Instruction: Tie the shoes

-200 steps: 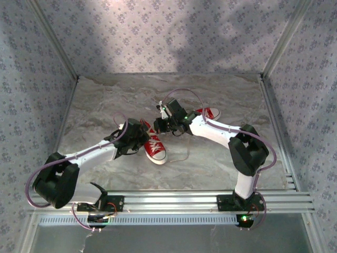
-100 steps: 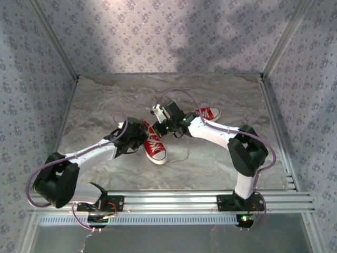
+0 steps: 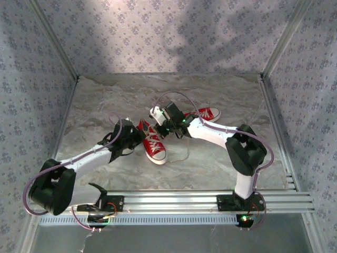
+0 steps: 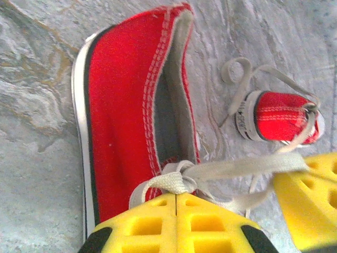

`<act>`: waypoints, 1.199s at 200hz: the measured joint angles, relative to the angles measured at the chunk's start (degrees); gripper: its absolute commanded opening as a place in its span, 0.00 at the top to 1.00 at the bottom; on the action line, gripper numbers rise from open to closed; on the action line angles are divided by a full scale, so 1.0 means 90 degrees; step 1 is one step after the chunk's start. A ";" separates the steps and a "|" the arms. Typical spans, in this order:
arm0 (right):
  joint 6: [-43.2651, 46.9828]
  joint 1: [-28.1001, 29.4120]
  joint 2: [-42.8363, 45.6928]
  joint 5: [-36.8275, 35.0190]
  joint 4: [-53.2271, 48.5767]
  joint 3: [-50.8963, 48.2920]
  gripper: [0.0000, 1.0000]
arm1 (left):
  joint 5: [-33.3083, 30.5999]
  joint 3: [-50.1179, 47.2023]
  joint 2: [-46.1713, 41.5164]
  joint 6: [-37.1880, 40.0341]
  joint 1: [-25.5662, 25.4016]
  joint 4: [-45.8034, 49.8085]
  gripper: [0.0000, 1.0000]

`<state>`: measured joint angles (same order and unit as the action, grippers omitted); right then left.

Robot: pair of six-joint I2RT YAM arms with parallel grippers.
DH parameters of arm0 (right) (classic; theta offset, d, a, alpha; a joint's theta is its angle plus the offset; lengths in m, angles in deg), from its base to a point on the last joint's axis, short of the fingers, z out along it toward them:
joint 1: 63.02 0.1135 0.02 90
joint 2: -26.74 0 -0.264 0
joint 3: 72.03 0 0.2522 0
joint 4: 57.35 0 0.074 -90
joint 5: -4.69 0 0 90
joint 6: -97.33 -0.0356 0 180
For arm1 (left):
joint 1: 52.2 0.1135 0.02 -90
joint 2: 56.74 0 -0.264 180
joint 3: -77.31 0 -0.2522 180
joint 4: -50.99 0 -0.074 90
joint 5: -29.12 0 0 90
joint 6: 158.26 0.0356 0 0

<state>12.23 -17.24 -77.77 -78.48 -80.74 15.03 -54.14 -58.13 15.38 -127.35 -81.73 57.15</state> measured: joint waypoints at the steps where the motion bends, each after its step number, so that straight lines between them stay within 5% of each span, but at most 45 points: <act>1: -0.0002 0.0000 -0.0005 -0.0005 0.0000 0.0000 1.00 | 0.0017 -0.0012 -0.0007 0.0012 0.0005 -0.0022 1.00; 48: -0.0408 -0.0165 -0.0248 -0.0121 -0.0223 0.0117 1.00 | 0.0610 -0.0452 -0.0449 0.1003 0.0075 -0.0551 1.00; 108: -0.0976 -0.0274 -0.0257 -0.0019 -0.0461 0.0316 1.00 | 0.0551 -0.1180 -0.1219 0.2186 0.0306 -0.0576 1.00; 240: -0.1933 -0.0202 -0.0170 -0.0505 -0.0826 0.0250 1.00 | 0.0005 -0.1321 -0.0911 0.1719 0.0884 -0.0899 1.00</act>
<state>-5.17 -19.06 -79.30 -83.03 -88.17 17.28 -54.09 -70.02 7.18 -111.87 -73.78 49.07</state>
